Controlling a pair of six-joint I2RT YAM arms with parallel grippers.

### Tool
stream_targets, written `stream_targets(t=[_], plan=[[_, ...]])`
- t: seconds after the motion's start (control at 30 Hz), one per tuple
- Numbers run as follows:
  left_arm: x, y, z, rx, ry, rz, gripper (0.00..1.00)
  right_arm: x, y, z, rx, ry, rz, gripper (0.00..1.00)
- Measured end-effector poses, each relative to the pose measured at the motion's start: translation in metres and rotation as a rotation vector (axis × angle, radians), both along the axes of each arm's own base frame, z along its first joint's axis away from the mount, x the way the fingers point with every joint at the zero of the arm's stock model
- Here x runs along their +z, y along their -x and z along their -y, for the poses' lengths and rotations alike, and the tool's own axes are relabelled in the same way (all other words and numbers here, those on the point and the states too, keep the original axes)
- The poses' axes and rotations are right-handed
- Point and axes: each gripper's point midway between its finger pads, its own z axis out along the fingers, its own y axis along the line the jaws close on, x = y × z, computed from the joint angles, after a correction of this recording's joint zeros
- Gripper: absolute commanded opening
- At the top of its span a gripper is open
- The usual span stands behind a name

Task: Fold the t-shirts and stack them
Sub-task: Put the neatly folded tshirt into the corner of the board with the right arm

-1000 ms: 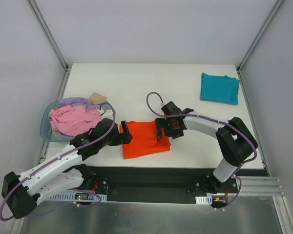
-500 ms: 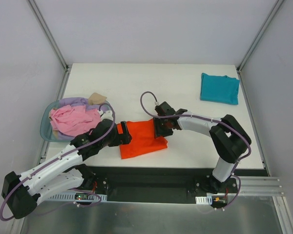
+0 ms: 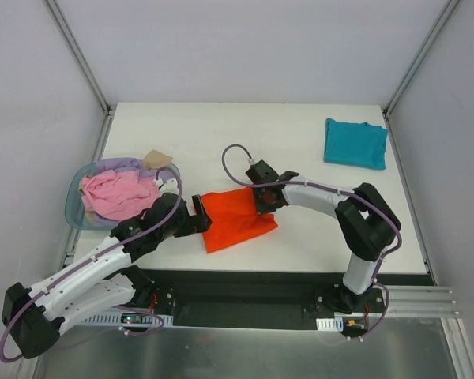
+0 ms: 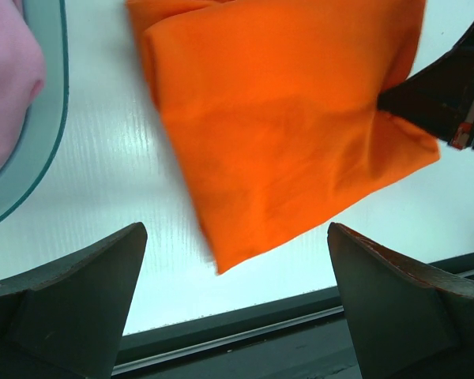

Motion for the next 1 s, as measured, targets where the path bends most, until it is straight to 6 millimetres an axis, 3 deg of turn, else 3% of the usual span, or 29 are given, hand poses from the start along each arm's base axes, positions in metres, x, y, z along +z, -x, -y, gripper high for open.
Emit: stream_targets(t=[0.13,0.3,0.73,0.9,1.0], plan=[[0.000,0.001,-0.002,0.004,0.002,0.007,0.99,0.012,-0.029,0.036,-0.048,0.128,0.099,0.01],[-0.002,-0.002,-0.008,0.031,-0.010,0.014,0.99,0.045,-0.067,0.088,-0.109,0.295,0.240,0.01],[-0.002,-0.013,-0.024,0.106,-0.048,0.039,0.99,0.148,-0.181,0.169,-0.165,0.528,0.502,0.01],[-0.006,-0.013,-0.031,0.128,-0.078,0.028,0.99,0.159,-0.215,0.190,-0.159,0.596,0.535,0.01],[-0.010,-0.013,-0.036,0.141,-0.099,0.016,0.99,0.155,-0.234,0.203,-0.151,0.640,0.526,0.01]])
